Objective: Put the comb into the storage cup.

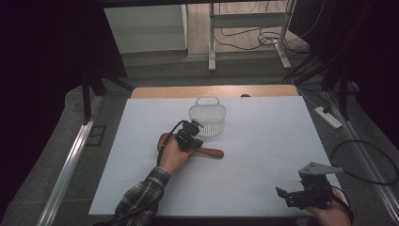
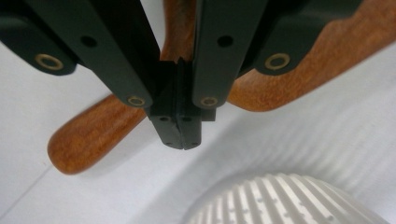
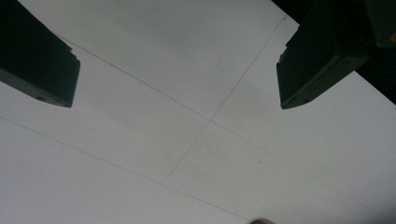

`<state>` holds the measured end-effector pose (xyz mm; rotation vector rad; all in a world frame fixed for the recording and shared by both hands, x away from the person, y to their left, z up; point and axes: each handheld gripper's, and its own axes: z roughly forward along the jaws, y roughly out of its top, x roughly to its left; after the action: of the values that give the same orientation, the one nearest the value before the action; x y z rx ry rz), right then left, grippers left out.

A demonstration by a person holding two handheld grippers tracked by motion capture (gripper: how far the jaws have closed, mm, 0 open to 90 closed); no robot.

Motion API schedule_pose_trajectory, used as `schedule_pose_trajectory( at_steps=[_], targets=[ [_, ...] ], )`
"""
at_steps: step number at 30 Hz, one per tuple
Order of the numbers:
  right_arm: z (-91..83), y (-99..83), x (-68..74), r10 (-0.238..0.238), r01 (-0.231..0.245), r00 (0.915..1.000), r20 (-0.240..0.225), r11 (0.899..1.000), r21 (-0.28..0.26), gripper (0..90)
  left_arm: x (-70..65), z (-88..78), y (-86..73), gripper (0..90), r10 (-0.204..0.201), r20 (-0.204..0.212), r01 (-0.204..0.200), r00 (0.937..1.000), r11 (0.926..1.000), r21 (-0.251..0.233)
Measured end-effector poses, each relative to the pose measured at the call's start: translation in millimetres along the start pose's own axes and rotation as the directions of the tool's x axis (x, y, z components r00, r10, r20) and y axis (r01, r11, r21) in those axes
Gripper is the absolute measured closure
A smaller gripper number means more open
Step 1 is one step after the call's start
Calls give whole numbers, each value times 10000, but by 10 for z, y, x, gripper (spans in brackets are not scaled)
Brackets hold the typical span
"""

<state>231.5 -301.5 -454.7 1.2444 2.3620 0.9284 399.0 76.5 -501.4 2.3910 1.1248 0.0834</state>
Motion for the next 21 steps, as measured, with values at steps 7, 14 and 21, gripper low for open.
schedule_pose_trajectory(
  at_steps=[7, 14, 21],
  targets=[
    [-1, -1, 2, -12, 12, 10000, -4, 10000, -17, 0, -56, -16, -77, 890, -3, 276, 3, 9996, 10000, 1],
    [-1, 0, 3, -32, 32, 10000, -1, 10000, -20, 0, -132, -40, -153, 890, 84, 334, -87, 9994, 9999, 86],
    [-3, -1, 5, -74, 74, 10000, -19, 10000, -30, 0, -188, -66, -253, 890, -13, 477, 6, 9989, 9999, 162]
  ],
)
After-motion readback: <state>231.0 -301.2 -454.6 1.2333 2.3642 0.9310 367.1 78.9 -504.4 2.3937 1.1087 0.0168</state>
